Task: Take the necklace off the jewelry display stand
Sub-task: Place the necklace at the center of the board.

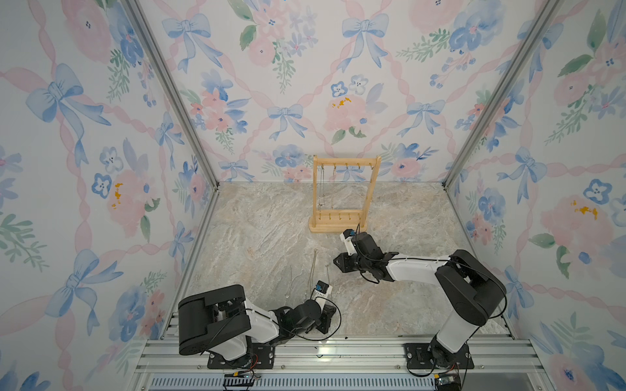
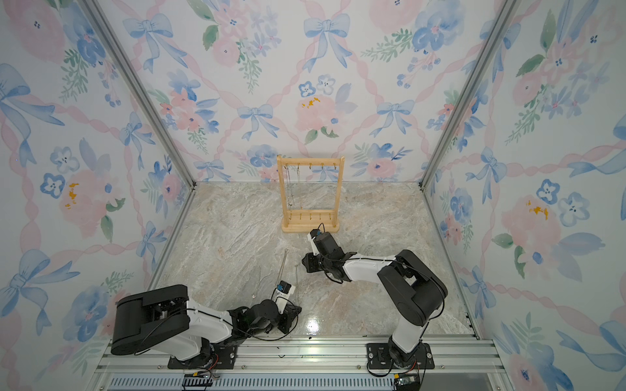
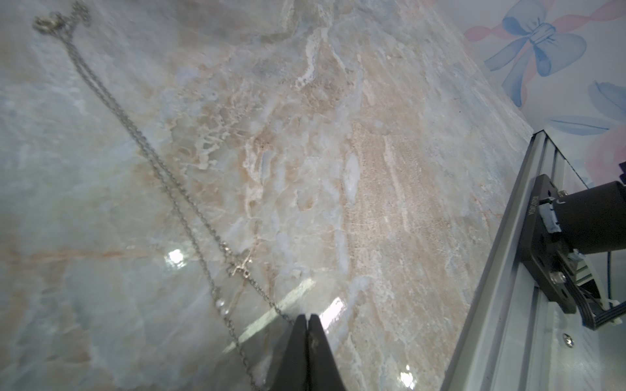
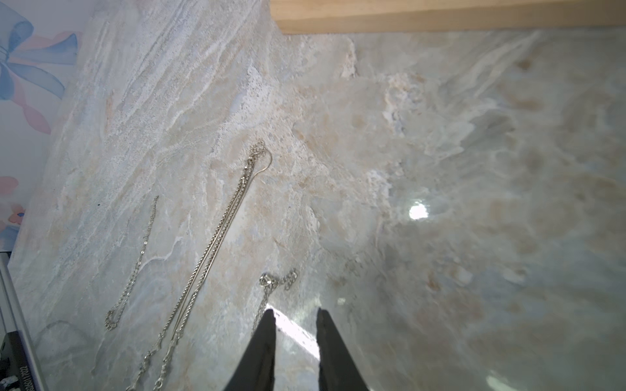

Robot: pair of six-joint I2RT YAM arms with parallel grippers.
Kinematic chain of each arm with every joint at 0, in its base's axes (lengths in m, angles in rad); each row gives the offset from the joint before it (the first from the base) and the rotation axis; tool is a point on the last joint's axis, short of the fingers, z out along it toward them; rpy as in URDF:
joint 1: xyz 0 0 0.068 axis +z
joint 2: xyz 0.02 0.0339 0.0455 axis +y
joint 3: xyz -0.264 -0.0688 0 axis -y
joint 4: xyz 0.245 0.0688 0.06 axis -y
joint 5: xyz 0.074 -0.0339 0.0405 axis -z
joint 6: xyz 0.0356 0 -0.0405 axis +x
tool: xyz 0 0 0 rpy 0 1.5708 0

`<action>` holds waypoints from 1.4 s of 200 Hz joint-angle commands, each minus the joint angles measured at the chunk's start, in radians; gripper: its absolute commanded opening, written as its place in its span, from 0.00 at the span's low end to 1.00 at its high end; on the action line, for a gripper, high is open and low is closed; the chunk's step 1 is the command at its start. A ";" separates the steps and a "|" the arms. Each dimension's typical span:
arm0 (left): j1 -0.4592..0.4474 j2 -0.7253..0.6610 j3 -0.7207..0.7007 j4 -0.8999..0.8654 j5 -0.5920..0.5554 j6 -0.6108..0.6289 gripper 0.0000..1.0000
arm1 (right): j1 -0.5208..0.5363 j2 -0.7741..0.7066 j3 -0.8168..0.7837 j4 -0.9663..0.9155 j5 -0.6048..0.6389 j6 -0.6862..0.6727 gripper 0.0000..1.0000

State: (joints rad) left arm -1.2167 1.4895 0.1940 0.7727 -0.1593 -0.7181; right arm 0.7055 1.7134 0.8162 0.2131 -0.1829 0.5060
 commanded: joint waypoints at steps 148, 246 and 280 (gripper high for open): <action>0.005 -0.192 0.111 -0.427 -0.119 0.068 0.20 | -0.029 -0.295 -0.232 0.248 0.139 -0.038 0.30; 0.087 -0.605 0.164 -0.479 -0.247 0.286 0.57 | -0.028 -0.548 -0.431 0.480 0.238 -0.064 0.38; 0.200 -0.641 0.246 -0.480 -0.200 0.366 0.70 | -0.028 -0.624 -0.500 0.588 0.229 -0.087 0.42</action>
State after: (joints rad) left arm -1.0779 0.8608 0.3775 0.3092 -0.3679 -0.4469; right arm 0.6868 1.1400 0.3519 0.6853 0.0360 0.4519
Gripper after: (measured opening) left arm 0.675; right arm 0.410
